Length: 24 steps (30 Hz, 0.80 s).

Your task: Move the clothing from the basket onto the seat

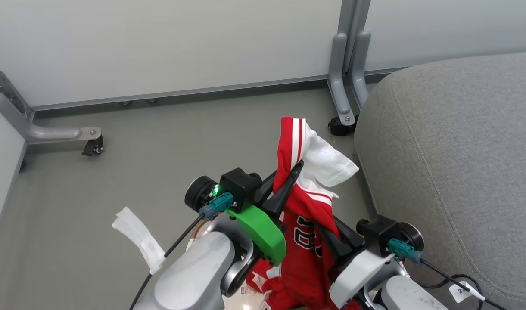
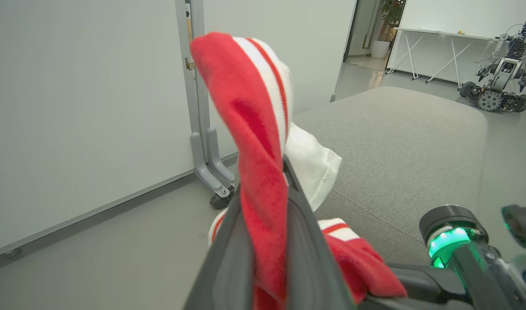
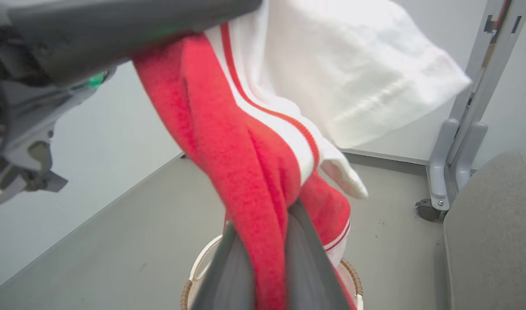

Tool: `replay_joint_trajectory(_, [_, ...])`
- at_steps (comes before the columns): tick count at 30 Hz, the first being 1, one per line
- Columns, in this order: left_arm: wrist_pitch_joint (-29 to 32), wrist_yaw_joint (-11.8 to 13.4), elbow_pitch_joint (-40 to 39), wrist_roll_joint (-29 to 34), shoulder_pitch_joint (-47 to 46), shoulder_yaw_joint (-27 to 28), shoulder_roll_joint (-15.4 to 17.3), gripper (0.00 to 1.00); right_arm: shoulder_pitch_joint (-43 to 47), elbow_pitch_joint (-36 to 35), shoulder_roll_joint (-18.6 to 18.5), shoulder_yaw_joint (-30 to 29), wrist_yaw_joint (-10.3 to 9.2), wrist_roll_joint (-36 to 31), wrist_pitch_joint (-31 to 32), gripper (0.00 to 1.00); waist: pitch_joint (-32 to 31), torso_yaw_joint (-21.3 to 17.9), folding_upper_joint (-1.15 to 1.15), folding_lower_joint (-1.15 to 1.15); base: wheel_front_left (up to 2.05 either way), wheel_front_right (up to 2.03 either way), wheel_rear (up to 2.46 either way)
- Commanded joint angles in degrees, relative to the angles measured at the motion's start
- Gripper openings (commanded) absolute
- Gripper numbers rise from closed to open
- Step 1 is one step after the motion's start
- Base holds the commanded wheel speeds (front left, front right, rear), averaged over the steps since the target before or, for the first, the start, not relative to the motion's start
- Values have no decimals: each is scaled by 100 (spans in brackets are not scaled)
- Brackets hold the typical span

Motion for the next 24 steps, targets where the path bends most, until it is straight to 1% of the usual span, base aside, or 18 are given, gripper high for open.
replay_joint_trajectory(1, [-54, -13, 37, 21, -14, 10, 26, 0, 63, -33, -12, -36, 0, 61, -17, 0, 12, -25, 0, 0, 0, 0, 0])
replay_joint_trajectory(3, [-63, -18, 105, 30, -26, -10, 26, 0, 75, -26, -1, -99, 0, 89, -17, 0, 26, -45, 0, 0, 0, 0, 0])
replay_joint_trajectory(4, [-68, -18, 117, 30, -30, -15, 23, 34, 77, -26, 6, -127, 0, 108, -17, 0, 31, -51, 0, 0, 0, 0, 0])
replay_joint_trajectory(5, [-91, 6, 125, 64, -43, -27, 31, 100, 80, -22, 10, -152, 0, 116, -17, 0, 34, -55, 0, 0, 0, 0, 0])
replay_joint_trajectory(9, [-152, 113, 135, 164, -22, -49, 114, 100, 103, 2, -16, -201, 0, 72, -17, 0, 36, -56, 0, 0, 0, 0, 0])
replay_joint_trajectory(14, [-201, 174, 93, 167, 85, -24, 192, 100, 120, 32, -35, -238, 0, 41, -17, 0, 41, -42, 0, 0, 0, 0, 0])
replay_joint_trajectory(24, [-308, 485, 10, 304, 201, 71, 455, 100, 154, -45, -25, -511, 0, 9, -17, 0, 101, -62, 0, 0, 0, 0, 0])
